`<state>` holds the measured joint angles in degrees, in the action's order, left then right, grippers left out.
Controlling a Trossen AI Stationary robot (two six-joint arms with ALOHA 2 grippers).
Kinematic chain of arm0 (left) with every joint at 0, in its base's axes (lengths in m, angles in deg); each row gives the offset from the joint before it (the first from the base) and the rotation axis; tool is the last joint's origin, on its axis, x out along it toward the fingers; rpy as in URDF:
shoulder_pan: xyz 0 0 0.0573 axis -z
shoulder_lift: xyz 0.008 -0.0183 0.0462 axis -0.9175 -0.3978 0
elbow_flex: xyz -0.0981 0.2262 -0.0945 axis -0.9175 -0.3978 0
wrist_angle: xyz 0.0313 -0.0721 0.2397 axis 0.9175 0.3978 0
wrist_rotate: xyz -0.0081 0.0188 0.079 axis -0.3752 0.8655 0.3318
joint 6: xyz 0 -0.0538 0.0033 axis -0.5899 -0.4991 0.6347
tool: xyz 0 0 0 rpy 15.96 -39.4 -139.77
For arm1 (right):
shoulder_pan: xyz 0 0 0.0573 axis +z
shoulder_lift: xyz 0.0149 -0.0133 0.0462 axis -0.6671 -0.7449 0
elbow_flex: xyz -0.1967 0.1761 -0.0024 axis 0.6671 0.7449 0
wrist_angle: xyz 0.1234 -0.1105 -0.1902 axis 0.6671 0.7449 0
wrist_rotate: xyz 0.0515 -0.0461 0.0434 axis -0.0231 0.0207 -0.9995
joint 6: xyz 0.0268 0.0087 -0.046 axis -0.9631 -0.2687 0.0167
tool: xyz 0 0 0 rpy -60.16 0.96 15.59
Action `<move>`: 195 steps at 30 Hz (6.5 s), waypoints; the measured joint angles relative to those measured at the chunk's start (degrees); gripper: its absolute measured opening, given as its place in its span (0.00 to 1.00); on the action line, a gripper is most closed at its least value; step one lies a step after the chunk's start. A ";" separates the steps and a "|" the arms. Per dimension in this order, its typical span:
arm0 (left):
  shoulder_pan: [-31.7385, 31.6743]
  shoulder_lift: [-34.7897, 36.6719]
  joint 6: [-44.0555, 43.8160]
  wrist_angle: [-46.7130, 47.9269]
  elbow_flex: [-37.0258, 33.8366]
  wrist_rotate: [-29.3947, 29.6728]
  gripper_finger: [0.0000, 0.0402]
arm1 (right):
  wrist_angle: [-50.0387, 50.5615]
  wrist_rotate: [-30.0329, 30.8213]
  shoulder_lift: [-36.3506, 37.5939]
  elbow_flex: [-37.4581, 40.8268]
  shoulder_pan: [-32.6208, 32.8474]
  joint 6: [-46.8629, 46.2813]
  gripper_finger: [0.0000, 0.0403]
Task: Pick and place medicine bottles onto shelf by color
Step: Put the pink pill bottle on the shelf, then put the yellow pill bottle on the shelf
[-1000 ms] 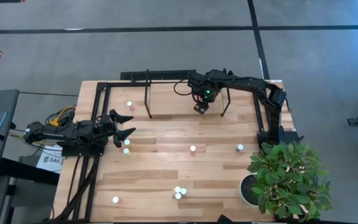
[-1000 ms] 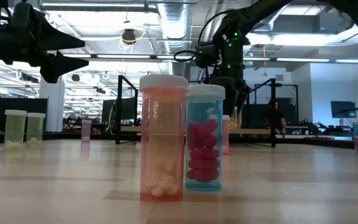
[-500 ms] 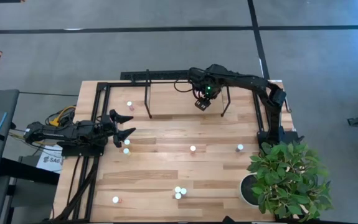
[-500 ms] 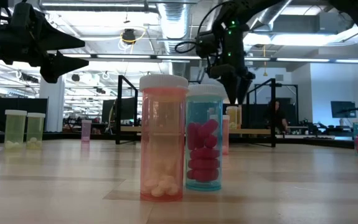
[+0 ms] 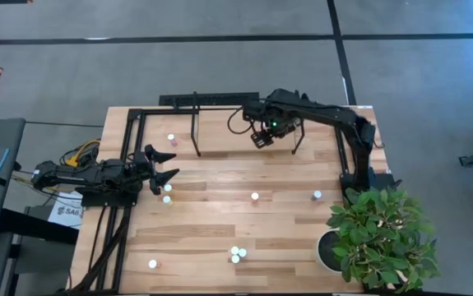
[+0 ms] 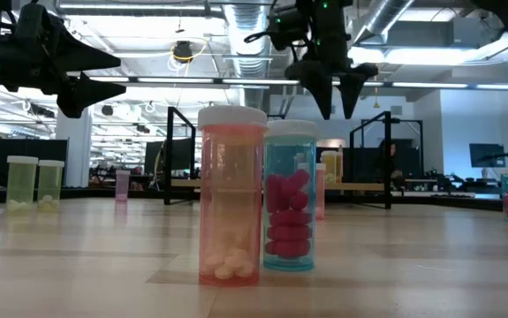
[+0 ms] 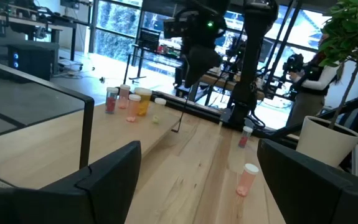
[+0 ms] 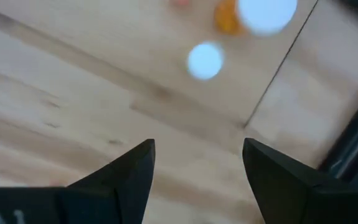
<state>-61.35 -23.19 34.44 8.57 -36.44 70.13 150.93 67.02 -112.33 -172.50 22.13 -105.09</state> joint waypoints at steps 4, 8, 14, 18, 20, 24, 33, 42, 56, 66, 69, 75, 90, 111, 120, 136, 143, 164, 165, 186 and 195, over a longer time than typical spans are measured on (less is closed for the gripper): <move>-0.01 -0.01 -0.02 0.00 0.00 0.00 0.78 | -0.33 -6.08 0.00 -0.13 2.90 -7.86 0.66; -0.01 -0.01 0.00 0.00 0.00 0.00 0.78 | -1.60 -8.78 0.00 -0.13 6.91 -9.73 0.66; -0.02 -0.02 0.00 0.00 0.00 0.00 0.78 | -7.19 -8.86 0.01 1.63 12.93 -13.51 0.66; -0.02 -0.02 0.00 0.00 0.00 0.00 0.78 | -11.29 -9.02 0.04 3.86 16.30 -24.93 0.66; -0.01 -0.02 0.00 0.00 0.01 0.00 0.78 | -13.77 -9.04 -0.02 5.38 17.81 -29.09 0.66; -0.02 -0.02 0.00 0.00 0.00 0.00 0.78 | -17.24 -10.28 0.01 7.09 20.65 -36.14 0.66; 0.00 -0.02 0.00 0.00 0.02 0.00 0.78 | -29.70 -10.17 -0.09 17.52 25.73 -48.69 0.66; -0.02 -0.02 0.00 0.00 0.01 0.00 0.78 | -40.19 -10.15 -0.08 25.63 25.22 -48.65 0.66; 0.00 -0.02 0.00 0.00 0.00 0.00 0.78 | -42.11 -8.34 -0.04 27.38 25.09 -47.61 0.56; -0.02 -0.02 0.00 0.00 0.00 0.00 0.78 | -42.14 -8.23 0.00 27.34 25.11 -47.61 0.29; 0.00 0.00 -0.02 0.00 0.02 0.00 0.78 | -42.01 -8.27 0.00 27.32 25.11 -47.61 0.29; -0.02 -0.02 0.00 0.00 0.02 0.00 0.78 | -40.52 -9.80 0.00 27.32 23.41 -47.96 0.37; -0.01 -0.02 0.00 0.00 0.00 0.01 0.78 | -28.15 -9.00 -0.09 16.97 12.71 -35.17 0.31; -0.02 -0.02 -0.02 -0.01 0.00 0.02 0.78 | -29.36 -7.22 -0.07 13.64 -3.97 -19.16 0.33; -0.02 0.00 0.00 -0.01 0.00 0.02 0.78 | -29.55 -4.28 -0.07 13.64 -4.40 -19.48 0.33; -0.02 0.00 -0.01 0.00 0.00 0.01 0.78 | -29.68 -7.42 -3.50 13.00 -4.85 -19.48 0.34; -0.02 0.00 -0.01 -0.02 0.00 -0.04 0.78 | -30.51 -6.40 -3.66 13.16 -5.12 -19.10 0.34; -0.01 0.00 0.00 -0.02 0.00 -0.03 0.78 | -32.42 -4.73 -3.76 13.18 -7.06 -14.85 0.36; 0.00 0.00 0.00 -0.02 0.00 -0.03 0.78 | -32.43 -4.72 -3.76 13.18 -7.06 -14.87 0.38; -0.02 0.00 -0.01 -0.02 0.02 -0.02 0.78 | -15.07 -1.66 -3.30 -3.25 -6.93 -11.99 0.76; 0.00 0.00 0.00 -0.02 0.02 0.00 0.78 | -8.30 -4.98 3.80 -6.53 -7.33 -5.77 0.76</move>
<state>-61.35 -23.19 34.44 8.55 -36.42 70.13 142.62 62.04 -108.52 -179.03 14.79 -110.86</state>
